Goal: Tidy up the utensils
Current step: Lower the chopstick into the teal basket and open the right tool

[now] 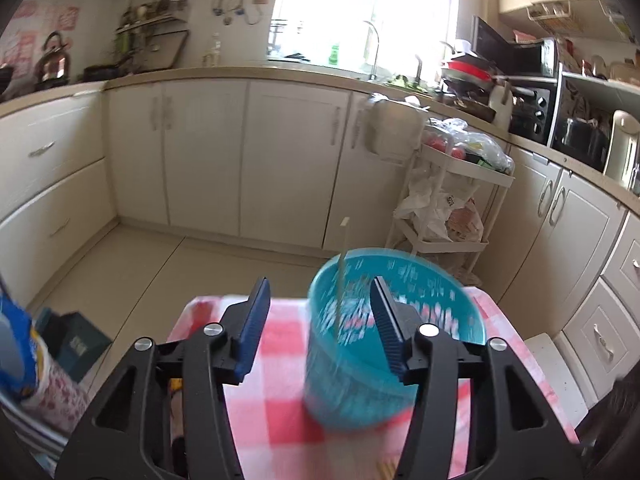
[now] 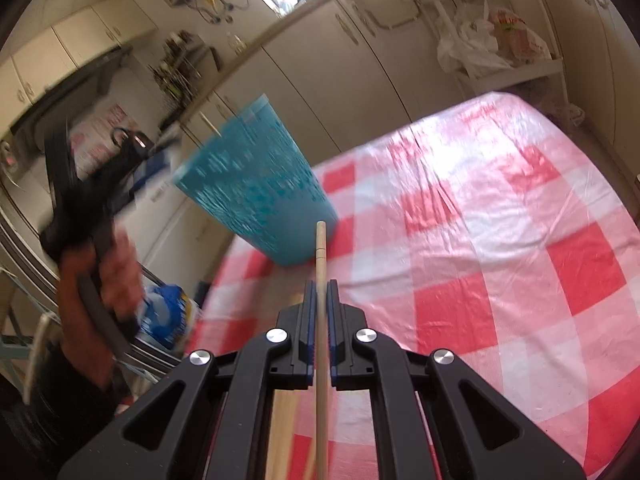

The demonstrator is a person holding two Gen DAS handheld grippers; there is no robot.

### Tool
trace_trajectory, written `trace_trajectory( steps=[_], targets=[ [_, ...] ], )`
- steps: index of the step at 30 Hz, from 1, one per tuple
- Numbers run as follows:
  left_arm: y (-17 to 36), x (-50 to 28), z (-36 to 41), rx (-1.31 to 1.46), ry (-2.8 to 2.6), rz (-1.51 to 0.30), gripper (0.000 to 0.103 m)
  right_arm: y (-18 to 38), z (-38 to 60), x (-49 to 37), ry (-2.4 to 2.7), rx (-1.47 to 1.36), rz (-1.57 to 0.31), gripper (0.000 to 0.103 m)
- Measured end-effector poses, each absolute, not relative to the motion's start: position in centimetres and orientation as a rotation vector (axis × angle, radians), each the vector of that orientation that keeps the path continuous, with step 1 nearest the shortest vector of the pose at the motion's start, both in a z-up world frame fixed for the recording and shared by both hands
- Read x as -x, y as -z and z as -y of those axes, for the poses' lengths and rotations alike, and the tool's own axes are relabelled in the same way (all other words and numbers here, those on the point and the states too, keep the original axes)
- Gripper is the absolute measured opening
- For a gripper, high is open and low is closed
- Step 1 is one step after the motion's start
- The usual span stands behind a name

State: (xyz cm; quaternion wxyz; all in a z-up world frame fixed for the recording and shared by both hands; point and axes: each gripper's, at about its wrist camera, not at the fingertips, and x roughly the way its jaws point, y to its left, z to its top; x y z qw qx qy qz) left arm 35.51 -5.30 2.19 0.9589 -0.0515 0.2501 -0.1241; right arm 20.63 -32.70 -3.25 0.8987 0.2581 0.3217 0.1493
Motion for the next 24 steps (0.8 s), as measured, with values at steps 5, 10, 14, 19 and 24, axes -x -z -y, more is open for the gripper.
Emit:
trace_trajectory(
  steps=[5, 10, 14, 19, 24],
  targets=[
    [2.3, -30.0, 2.6, 0.140, 0.235, -0.588, 0.056, 0.2, 32.6, -21.6, -0.343, -0.573, -0.593, 0.006],
    [7.8, -26.6, 1.6, 0.192, 0.247, -0.724, 0.058, -5.6, 30.7, -24.9, -0.391, -0.549, -0.482, 0.006],
    [11.0, -25.5, 1.0, 0.251, 0.264, -0.798, 0.058, -10.3, 28.8, -28.7, -0.410, -0.517, -0.388, 0.006],
    [11.6, -25.0, -0.2, 0.314, 0.276, -0.775, 0.061, -13.6, 26.1, -34.1, -0.351, -0.460, -0.293, 0.006],
    [10.9, -25.5, 0.1, 0.339, 0.297, -0.772, 0.063, -12.8, 23.4, -39.7, -0.216, -0.367, -0.355, 0.006]
  ],
)
